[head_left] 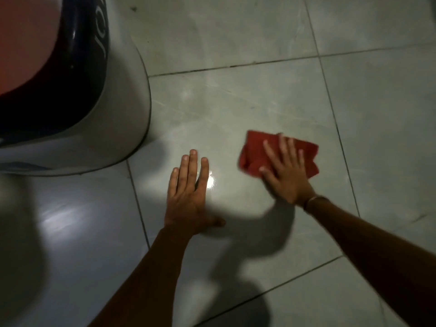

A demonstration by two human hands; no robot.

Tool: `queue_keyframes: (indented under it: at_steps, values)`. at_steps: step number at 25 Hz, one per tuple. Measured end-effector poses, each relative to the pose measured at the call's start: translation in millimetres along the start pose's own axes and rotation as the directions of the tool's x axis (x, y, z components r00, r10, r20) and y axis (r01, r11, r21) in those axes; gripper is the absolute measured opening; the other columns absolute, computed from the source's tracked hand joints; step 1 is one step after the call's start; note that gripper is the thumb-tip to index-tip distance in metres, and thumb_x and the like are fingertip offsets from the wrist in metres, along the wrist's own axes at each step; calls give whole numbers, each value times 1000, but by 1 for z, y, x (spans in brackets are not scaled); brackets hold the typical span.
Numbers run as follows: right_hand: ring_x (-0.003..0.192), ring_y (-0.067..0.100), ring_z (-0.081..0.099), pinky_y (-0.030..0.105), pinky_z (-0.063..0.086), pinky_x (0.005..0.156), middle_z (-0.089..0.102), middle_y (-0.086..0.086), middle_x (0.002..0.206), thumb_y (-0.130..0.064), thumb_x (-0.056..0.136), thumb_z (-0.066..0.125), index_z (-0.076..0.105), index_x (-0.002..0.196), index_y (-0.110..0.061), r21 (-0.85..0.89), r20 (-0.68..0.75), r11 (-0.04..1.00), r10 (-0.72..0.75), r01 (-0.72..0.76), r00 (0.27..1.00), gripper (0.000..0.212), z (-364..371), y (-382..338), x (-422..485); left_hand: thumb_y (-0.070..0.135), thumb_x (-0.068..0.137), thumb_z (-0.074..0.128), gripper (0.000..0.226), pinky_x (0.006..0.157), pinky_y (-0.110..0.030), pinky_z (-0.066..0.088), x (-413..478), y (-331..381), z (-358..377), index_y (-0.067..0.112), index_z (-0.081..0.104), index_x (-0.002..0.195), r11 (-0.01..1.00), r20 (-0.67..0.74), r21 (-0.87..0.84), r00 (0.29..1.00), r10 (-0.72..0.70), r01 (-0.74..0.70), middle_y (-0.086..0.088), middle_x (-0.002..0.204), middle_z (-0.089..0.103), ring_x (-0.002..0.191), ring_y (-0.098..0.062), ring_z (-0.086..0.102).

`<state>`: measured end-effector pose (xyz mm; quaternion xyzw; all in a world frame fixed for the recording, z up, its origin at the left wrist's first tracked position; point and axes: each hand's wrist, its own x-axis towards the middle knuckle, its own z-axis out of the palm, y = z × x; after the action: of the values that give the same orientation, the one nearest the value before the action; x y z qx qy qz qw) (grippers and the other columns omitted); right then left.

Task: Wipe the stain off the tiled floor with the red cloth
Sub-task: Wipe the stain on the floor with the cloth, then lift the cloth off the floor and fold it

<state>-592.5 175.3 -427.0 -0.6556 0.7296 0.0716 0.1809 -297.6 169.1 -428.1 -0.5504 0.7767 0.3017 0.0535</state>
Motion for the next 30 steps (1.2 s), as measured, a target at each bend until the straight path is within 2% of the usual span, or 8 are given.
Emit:
queue_keyframes:
  at_steps: [4,8,10,15,19,24,26,30]
  values:
    - [170,43,2,70,7,132,0,11,184,-67,107,31,8,174,-41,238,-92,796,589,-557,803,75,-48,-11,140,91,33,70,168,128,-46,-7,4,-1,8,19,-3,166,999,-10,36,1000,-9,9,-11,176,-12,163,-34,-9]
    - [170,43,1,69,4,131,0,8,185,-67,105,30,12,173,-43,44,-64,996,77,-75,995,75,-24,-110,156,92,36,68,166,129,-51,-1,4,-3,8,18,-4,166,999,-12,38,1000,24,-23,-13,175,-13,162,-35,-12]
    - [170,41,-7,69,0,133,-7,9,185,-66,106,26,11,174,-40,16,70,978,-208,207,976,74,-4,-112,87,91,35,70,166,130,-54,2,3,0,7,16,0,166,999,-10,43,1000,19,-18,-16,175,-8,162,-36,-8]
    - [171,33,-9,65,6,136,-7,8,185,-56,110,41,13,175,-32,57,130,971,-238,233,962,75,0,-42,-51,95,35,68,170,123,-38,-25,5,-4,15,23,-18,163,999,-57,-26,998,19,-20,-9,172,-27,160,-31,-24]
    - [156,41,39,55,39,126,39,19,168,-68,98,63,38,165,-14,266,-213,896,414,-355,885,90,1,-62,-65,94,38,71,170,124,-43,-24,10,-6,19,23,-21,162,999,-63,28,998,26,-24,-11,171,-28,159,-34,-25]
    - [142,42,52,51,50,113,52,19,152,-51,85,87,51,149,-6,473,67,595,711,-650,700,86,-12,-102,-24,74,65,75,131,129,-51,-3,7,14,8,16,12,164,997,-75,-51,996,-56,52,-15,175,-8,162,-36,-9]
    - [131,39,66,43,56,111,69,17,138,-23,87,89,63,140,-6,669,208,469,626,-576,751,62,-23,-108,-20,59,80,69,82,130,-49,22,2,43,-3,13,51,146,906,-102,-367,959,-263,209,-15,170,28,159,-35,22]
    - [95,30,78,33,65,70,82,9,103,0,89,83,78,123,-2,812,503,130,338,-569,796,34,-78,-140,-69,21,96,67,16,88,-33,56,-44,68,-59,14,69,110,341,131,-863,817,-562,373,1,108,69,112,-28,70]
